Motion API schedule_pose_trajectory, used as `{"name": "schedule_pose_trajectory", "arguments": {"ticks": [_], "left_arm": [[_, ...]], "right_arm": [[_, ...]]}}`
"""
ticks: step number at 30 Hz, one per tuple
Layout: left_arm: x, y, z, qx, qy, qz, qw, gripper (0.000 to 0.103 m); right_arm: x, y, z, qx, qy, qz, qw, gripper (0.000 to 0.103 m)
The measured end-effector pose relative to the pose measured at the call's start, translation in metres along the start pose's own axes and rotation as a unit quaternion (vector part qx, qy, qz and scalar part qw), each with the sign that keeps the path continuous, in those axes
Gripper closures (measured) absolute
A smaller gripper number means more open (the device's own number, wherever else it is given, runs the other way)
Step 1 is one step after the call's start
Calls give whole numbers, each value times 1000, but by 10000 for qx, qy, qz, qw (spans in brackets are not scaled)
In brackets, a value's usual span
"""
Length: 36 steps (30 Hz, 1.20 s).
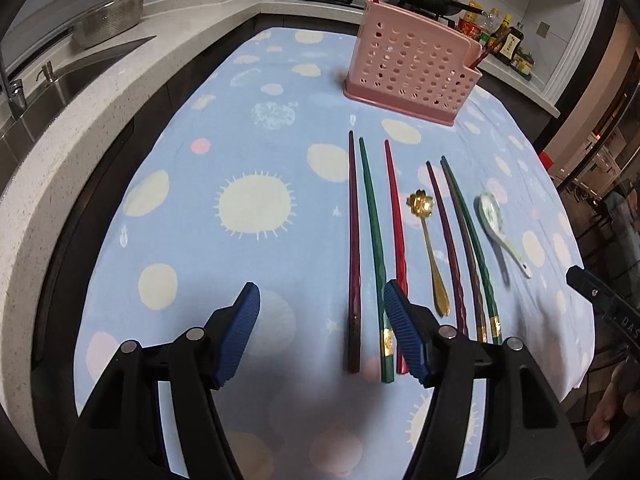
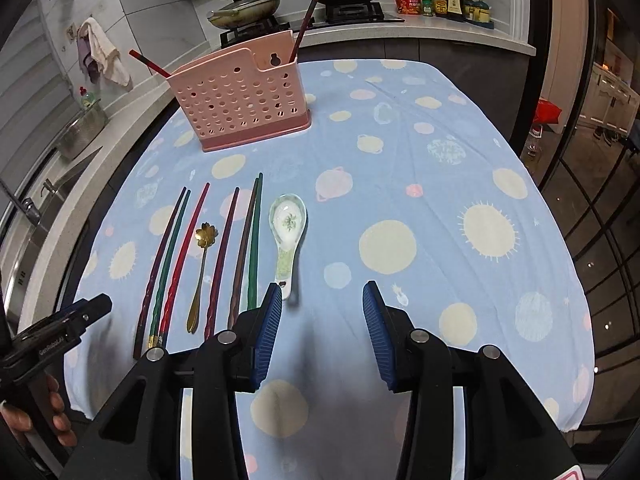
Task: Organize utensils
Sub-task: 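Move both open tools back to the utensil row, then grasp a dark red chopstick with the left tool while the right tool grasps the white ceramic spoon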
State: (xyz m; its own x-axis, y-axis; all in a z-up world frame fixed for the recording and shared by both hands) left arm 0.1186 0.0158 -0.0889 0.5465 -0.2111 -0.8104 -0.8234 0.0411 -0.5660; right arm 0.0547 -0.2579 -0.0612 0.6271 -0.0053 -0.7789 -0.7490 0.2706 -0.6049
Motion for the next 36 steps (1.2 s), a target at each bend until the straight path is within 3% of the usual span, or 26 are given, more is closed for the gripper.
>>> {"name": "schedule_pose_trajectory", "arguments": {"ticks": [15, 18, 20, 23, 29, 36], "left_arm": [[24, 25, -10, 272, 55, 367, 9989, 64], [25, 25, -11, 318, 67, 368, 9988, 71], [25, 25, -11, 334, 111, 375, 9987, 83], [26, 25, -10, 315, 156, 381, 9987, 88], [27, 25, -8, 255, 192, 394, 9987, 91], [27, 26, -8, 265, 202, 387, 9987, 91]], "right_arm": [[6, 12, 3, -5, -30, 144, 9999, 61], [10, 11, 3, 26, -56, 191, 9998, 61], [13, 9, 2, 67, -92, 197, 9997, 63], [19, 4, 2, 147, -205, 215, 9995, 67], [40, -9, 7, 296, -439, 306, 9981, 84], [63, -18, 12, 333, -467, 397, 9976, 87]]}}
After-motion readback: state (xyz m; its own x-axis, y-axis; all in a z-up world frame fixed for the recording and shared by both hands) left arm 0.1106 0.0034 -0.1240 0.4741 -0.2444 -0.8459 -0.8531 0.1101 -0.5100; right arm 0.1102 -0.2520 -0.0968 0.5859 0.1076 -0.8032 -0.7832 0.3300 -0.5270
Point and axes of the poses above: each gripper's, at about its wrist camera, not at the fingertips, and x roughly the way its jaws point, z to its left, y to its underside, the point moved 2 cm from there along x, roughly the way its jaws point, and after that the axes turned 3 degrees about -z, right-handed, at the moved point
